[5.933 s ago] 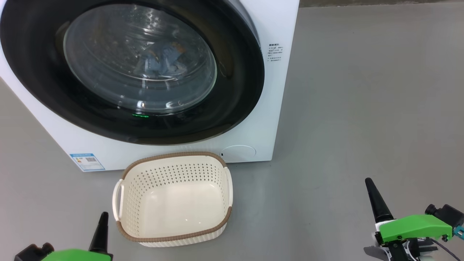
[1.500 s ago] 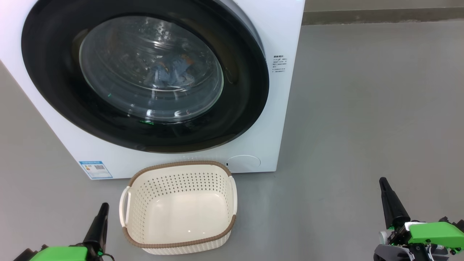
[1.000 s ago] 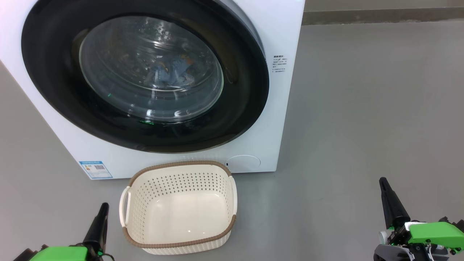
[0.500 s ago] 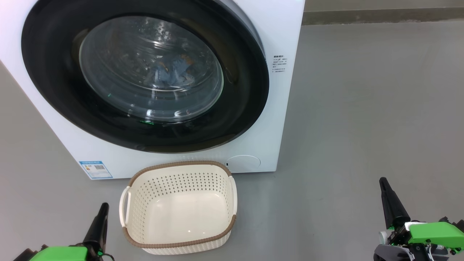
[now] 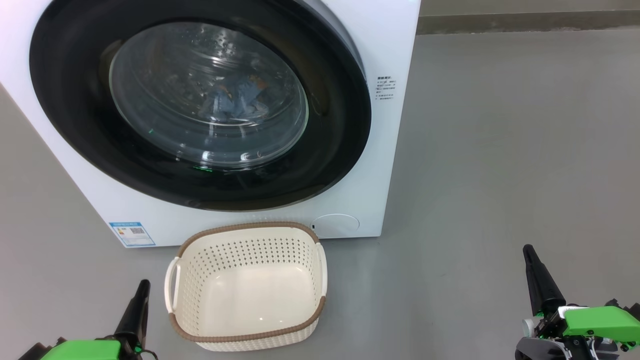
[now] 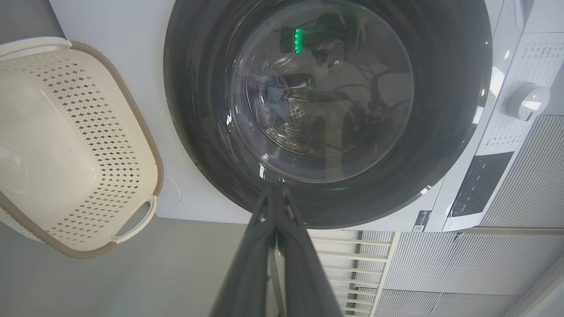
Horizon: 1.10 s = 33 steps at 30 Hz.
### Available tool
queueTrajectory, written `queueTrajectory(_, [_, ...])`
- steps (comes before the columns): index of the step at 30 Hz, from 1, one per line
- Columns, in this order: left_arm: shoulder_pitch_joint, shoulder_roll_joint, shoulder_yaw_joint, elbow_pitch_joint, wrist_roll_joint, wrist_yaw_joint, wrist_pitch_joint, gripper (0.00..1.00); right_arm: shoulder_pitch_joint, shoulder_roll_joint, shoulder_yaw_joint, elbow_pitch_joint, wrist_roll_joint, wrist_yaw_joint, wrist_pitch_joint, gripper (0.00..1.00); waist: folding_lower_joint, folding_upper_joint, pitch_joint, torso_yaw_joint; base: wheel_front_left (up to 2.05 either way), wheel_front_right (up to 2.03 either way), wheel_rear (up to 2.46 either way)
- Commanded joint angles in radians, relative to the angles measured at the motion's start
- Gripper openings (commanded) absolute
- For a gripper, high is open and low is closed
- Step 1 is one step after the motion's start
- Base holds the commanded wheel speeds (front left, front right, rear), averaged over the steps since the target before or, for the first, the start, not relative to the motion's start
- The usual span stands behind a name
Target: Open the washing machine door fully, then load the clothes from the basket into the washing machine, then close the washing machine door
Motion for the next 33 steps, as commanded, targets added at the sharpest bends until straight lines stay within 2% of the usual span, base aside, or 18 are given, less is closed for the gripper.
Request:
queueTrajectory(1, [-0.042, 0.013, 0.035, -0.029, -0.006, -0.003, 0.007, 0.0, -0.011, -0.001, 0.022, -0.031, -0.003, 0.002, 0.008, 0.0, 0.0, 0.0, 0.0, 0.0, 0.0, 0.0, 0.0])
queueTrajectory(33, [-0.042, 0.013, 0.035, -0.029, -0.006, -0.003, 0.007, 0.0, -0.011, -0.001, 0.021, -0.03, -0.004, 0.002, 0.008, 0.0, 0.0, 0.0, 0.0, 0.0, 0.0, 0.0, 0.0])
